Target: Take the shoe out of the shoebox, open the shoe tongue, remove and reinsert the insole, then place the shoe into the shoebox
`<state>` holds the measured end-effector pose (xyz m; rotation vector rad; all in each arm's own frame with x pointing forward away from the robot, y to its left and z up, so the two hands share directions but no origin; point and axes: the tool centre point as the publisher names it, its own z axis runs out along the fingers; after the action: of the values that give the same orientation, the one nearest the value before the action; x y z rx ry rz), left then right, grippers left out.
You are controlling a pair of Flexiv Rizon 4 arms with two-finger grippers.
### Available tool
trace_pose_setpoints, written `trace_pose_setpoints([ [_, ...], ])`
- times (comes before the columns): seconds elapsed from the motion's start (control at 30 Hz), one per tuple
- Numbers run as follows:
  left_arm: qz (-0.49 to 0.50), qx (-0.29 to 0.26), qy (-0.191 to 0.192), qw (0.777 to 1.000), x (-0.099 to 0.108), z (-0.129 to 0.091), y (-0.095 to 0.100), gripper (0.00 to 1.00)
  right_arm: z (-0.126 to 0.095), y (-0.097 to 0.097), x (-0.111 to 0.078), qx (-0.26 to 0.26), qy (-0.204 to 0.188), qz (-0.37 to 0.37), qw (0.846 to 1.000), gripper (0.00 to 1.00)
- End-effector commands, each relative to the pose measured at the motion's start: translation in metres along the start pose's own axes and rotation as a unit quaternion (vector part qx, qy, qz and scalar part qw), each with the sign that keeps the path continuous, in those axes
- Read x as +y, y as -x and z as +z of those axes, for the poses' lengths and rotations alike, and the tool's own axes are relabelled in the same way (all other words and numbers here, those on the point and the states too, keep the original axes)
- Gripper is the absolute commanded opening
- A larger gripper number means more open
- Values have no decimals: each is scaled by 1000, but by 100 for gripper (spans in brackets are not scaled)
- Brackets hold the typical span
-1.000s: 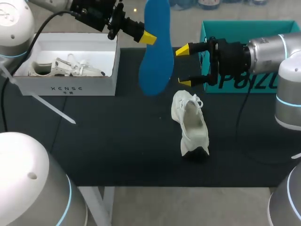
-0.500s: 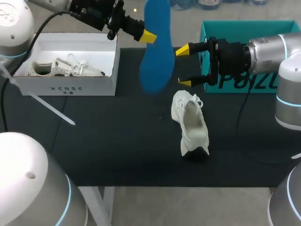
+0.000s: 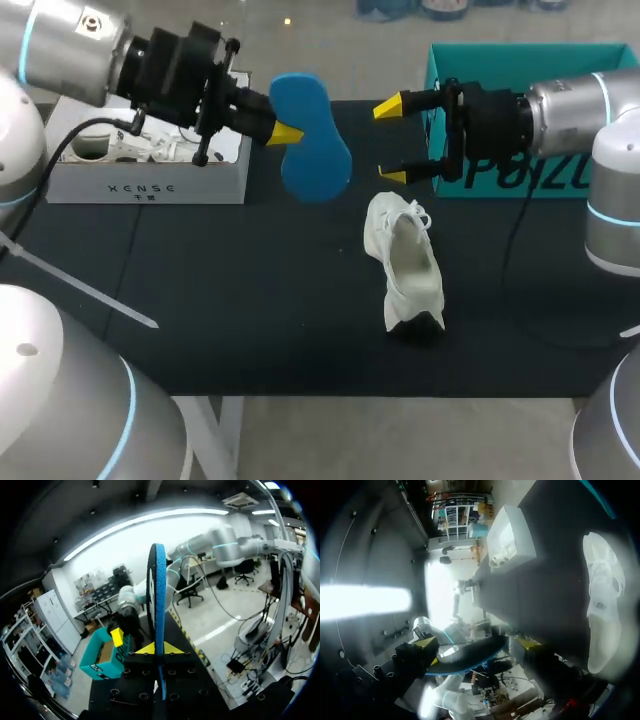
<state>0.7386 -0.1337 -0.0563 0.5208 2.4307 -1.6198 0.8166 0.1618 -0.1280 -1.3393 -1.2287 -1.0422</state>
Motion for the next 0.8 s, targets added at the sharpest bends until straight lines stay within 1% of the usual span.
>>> trace_pose_setpoints([
  [0.03,28,-67,-38,997,16,-2,-41,0,1,0,0,1,1,0,1000,100],
  [0.13,48,-78,-26,996,20,1,-51,0,1,0,0,1,1,0,1000,100],
  [0.2,59,-81,-24,995,23,3,-57,0,1,0,0,1,1,0,1000,100],
  [0.33,89,-105,-9,990,27,9,-66,0,1,0,0,1,1,0,1000,100],
  [0.4,105,-109,0,989,27,13,-68,0,1,0,0,1,1,0,1000,100],
  [0.63,141,-134,0,981,20,23,-74,0,1,0,0,1,1,0,1000,100],
  [0.8,164,-143,12,976,18,30,-78,0,1,0,0,1,1,0,1000,100],
])
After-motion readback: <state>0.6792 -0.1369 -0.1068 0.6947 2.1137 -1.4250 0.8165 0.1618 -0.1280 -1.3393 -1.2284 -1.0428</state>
